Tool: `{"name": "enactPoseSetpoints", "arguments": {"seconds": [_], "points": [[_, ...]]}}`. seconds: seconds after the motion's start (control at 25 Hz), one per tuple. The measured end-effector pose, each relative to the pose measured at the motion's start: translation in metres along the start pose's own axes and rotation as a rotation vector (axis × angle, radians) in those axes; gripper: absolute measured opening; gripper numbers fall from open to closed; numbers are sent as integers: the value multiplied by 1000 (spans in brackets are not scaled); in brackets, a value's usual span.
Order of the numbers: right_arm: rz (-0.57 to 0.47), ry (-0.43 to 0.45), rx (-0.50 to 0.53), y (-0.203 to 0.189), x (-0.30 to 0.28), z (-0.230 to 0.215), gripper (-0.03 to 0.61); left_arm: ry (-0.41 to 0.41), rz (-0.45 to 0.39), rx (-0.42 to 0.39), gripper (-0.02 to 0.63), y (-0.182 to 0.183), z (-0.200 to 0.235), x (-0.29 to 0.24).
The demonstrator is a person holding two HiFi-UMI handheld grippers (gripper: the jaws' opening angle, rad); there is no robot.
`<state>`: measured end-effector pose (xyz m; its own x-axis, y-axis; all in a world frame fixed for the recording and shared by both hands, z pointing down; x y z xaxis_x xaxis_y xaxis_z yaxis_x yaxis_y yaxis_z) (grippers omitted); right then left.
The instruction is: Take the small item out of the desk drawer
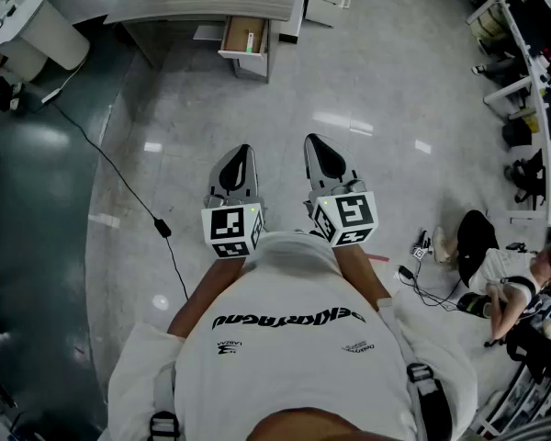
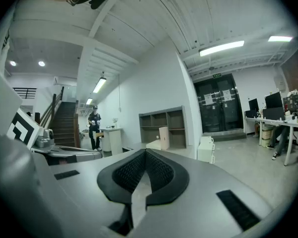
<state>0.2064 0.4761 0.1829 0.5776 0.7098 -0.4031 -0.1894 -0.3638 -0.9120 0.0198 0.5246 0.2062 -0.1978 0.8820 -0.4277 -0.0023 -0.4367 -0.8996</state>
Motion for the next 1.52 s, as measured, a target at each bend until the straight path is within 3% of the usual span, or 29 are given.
{"name": "enactPoseSetpoints", "arguments": {"seconds": [0.48,0.96,1.28,1.52], "points": [[-18,2,-49,-18,0,26,32,-55,5,-64,15,-18,15,10],[-14,-8,-40,-14,-25,34,32,-60,7,-28,15,-21,37,-4],[-10,-10,-55,-4,-65,13,32,-47,40,-49,15,-11,54,-45],[-3,-8,-60,17,-119,-15,32,-45,38,-44,15,15,78,-98]]}}
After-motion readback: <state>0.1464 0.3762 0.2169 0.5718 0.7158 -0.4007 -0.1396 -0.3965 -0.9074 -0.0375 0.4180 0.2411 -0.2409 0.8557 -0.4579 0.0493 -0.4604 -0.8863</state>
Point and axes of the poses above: the fingertips, and each gripper's own axes: x backward along the fingers, z to its left, y out of its top, the point moved 9 cm from there along x, backward along the fingers, and after that the axes turned 15 degrees about z, right-handed, at the moved point
